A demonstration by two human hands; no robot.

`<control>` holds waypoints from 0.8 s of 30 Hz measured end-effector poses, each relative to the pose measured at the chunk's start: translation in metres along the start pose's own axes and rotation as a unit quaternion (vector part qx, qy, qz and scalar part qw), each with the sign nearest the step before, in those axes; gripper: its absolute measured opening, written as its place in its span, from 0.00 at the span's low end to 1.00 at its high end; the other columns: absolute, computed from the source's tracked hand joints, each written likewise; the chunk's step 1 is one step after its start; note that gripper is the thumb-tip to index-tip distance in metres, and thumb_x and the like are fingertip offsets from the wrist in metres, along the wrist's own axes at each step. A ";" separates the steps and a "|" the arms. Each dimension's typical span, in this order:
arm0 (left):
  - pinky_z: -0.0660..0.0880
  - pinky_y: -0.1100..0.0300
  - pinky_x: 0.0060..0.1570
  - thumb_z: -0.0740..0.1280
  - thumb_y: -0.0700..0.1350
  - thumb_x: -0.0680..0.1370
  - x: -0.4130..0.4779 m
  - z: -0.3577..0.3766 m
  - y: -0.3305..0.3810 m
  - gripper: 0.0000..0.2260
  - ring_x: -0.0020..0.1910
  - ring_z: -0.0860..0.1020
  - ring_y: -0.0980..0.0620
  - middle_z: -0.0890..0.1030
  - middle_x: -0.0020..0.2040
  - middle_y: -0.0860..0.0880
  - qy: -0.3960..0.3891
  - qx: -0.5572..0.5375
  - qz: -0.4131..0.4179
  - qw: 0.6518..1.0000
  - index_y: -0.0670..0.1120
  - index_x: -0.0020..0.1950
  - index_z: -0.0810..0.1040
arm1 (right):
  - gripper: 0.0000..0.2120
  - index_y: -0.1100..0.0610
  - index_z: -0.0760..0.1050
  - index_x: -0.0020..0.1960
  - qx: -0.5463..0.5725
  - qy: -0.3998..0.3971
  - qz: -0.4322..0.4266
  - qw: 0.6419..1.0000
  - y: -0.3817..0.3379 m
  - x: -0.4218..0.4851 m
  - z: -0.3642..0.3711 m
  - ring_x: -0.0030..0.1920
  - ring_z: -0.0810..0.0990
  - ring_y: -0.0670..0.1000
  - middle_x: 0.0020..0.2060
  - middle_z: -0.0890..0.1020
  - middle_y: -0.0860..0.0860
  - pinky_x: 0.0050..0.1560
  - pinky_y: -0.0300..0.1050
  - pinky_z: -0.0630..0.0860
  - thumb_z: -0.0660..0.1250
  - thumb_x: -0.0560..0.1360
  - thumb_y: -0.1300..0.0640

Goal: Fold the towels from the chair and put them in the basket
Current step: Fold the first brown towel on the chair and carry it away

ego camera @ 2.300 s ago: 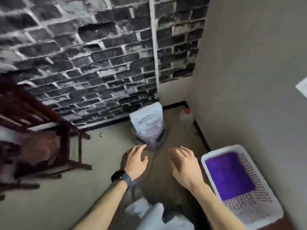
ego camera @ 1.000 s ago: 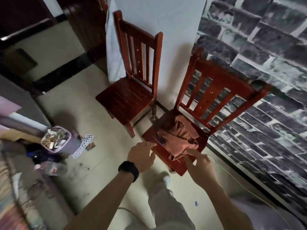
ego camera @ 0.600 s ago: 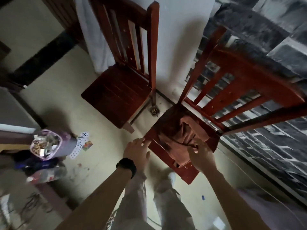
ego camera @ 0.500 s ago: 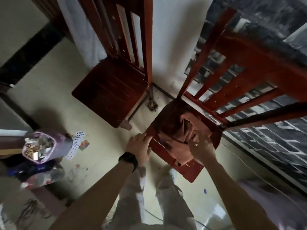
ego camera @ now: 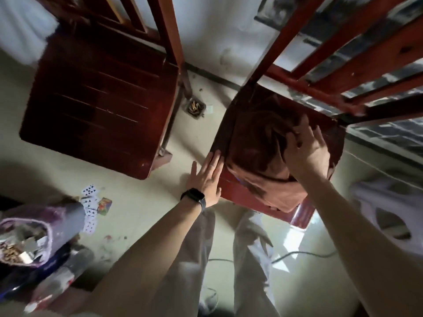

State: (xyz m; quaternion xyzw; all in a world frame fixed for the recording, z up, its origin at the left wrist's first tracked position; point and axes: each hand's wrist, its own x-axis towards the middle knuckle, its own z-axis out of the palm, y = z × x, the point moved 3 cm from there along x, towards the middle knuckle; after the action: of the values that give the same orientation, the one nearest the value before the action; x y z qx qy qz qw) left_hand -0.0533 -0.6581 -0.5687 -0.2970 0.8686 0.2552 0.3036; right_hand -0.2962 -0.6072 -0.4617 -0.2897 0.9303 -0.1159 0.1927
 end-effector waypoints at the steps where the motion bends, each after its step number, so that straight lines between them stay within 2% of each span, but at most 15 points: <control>1: 0.46 0.40 0.75 0.62 0.51 0.78 -0.002 -0.003 -0.001 0.39 0.79 0.38 0.49 0.34 0.79 0.49 -0.007 0.002 0.005 1.000 0.47 0.80 0.40 | 0.17 0.54 0.72 0.67 0.013 0.016 0.012 1.000 0.000 -0.005 -0.005 0.65 0.73 0.66 0.63 0.76 0.60 0.55 0.60 0.74 0.62 0.79 0.52; 2: 0.46 0.40 0.75 0.62 0.50 0.78 -0.002 -0.010 -0.002 0.38 0.79 0.39 0.49 0.35 0.80 0.49 -0.018 0.008 0.009 1.000 0.47 0.80 0.41 | 0.15 0.56 0.73 0.64 0.027 0.033 0.032 0.999 -0.001 -0.009 -0.013 0.62 0.75 0.65 0.61 0.77 0.60 0.52 0.57 0.74 0.62 0.79 0.53; 4: 0.48 0.41 0.76 0.61 0.48 0.79 -0.002 -0.034 -0.004 0.34 0.80 0.44 0.48 0.41 0.81 0.48 -0.048 0.023 0.015 0.998 0.48 0.80 0.46 | 0.12 0.59 0.74 0.60 0.063 0.080 0.057 0.993 -0.006 -0.021 -0.037 0.54 0.76 0.64 0.55 0.77 0.60 0.45 0.48 0.67 0.61 0.79 0.55; 5: 0.51 0.42 0.75 0.60 0.48 0.79 -0.004 -0.049 -0.006 0.32 0.79 0.49 0.47 0.46 0.81 0.47 -0.056 0.033 0.018 0.998 0.48 0.80 0.49 | 0.10 0.60 0.74 0.58 0.088 0.107 0.056 0.989 -0.011 -0.027 -0.054 0.52 0.75 0.63 0.53 0.77 0.60 0.44 0.45 0.63 0.61 0.80 0.57; 7: 0.59 0.43 0.72 0.60 0.49 0.78 -0.012 -0.083 -0.005 0.29 0.76 0.58 0.45 0.60 0.77 0.45 -0.048 0.051 0.019 0.997 0.48 0.78 0.57 | 0.08 0.61 0.75 0.55 0.127 0.154 0.052 0.979 -0.020 -0.045 -0.094 0.51 0.74 0.60 0.49 0.77 0.60 0.46 0.45 0.63 0.61 0.79 0.60; 9: 0.62 0.44 0.68 0.60 0.51 0.77 -0.026 -0.122 0.000 0.27 0.72 0.64 0.44 0.67 0.72 0.46 -0.024 0.043 0.016 0.999 0.48 0.76 0.60 | 0.06 0.62 0.75 0.53 0.149 0.200 0.053 0.967 -0.030 -0.065 -0.138 0.48 0.71 0.56 0.47 0.76 0.60 0.46 0.44 0.63 0.61 0.79 0.61; 11: 0.64 0.46 0.68 0.61 0.52 0.77 -0.046 -0.167 0.012 0.28 0.71 0.66 0.44 0.69 0.72 0.47 0.008 0.005 0.016 1.000 0.49 0.77 0.60 | 0.05 0.62 0.75 0.52 0.163 0.235 0.055 0.957 -0.042 -0.085 -0.181 0.46 0.70 0.54 0.46 0.76 0.59 0.44 0.41 0.61 0.62 0.79 0.61; 13: 0.67 0.49 0.68 0.62 0.53 0.77 -0.070 -0.211 0.029 0.29 0.71 0.68 0.45 0.69 0.73 0.47 0.041 -0.034 0.033 0.998 0.50 0.77 0.60 | 0.05 0.60 0.75 0.52 0.179 0.261 0.057 0.947 -0.055 -0.106 -0.219 0.45 0.72 0.54 0.46 0.74 0.55 0.45 0.41 0.63 0.63 0.79 0.61; 16: 0.68 0.53 0.68 0.64 0.54 0.76 -0.114 -0.270 0.063 0.30 0.71 0.69 0.47 0.70 0.73 0.47 0.072 -0.104 0.083 0.988 0.50 0.77 0.61 | 0.04 0.58 0.77 0.52 0.195 0.289 0.038 0.936 -0.075 -0.140 -0.266 0.46 0.76 0.57 0.44 0.71 0.47 0.49 0.48 0.72 0.65 0.79 0.62; 19: 0.65 0.56 0.70 0.66 0.55 0.76 -0.164 -0.319 0.096 0.31 0.72 0.67 0.49 0.68 0.74 0.48 0.082 -0.160 0.146 0.973 0.51 0.77 0.62 | 0.05 0.57 0.79 0.52 0.206 0.299 0.017 0.932 -0.093 -0.177 -0.298 0.43 0.78 0.53 0.44 0.73 0.47 0.48 0.54 0.79 0.67 0.78 0.61; 21: 0.64 0.62 0.68 0.68 0.55 0.76 -0.201 -0.346 0.115 0.30 0.72 0.67 0.51 0.69 0.74 0.50 0.093 -0.182 0.189 0.960 0.52 0.76 0.64 | 0.05 0.56 0.80 0.52 0.220 0.309 0.013 0.925 -0.105 -0.204 -0.317 0.40 0.77 0.44 0.45 0.75 0.48 0.47 0.50 0.80 0.67 0.78 0.60; 24: 0.65 0.66 0.61 0.71 0.58 0.74 -0.247 -0.365 0.131 0.31 0.69 0.71 0.54 0.72 0.71 0.52 0.082 -0.207 0.221 0.949 0.51 0.74 0.68 | 0.05 0.54 0.81 0.53 0.244 0.342 -0.022 0.907 -0.126 -0.245 -0.345 0.43 0.78 0.38 0.45 0.77 0.48 0.46 0.40 0.79 0.68 0.78 0.59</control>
State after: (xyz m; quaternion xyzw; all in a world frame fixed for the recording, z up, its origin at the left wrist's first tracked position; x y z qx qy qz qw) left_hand -0.1205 -0.7056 -0.1165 -0.1734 0.8624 0.4651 0.0991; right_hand -0.1952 -0.5301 -0.0395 -0.1969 0.8749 -0.4360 -0.0754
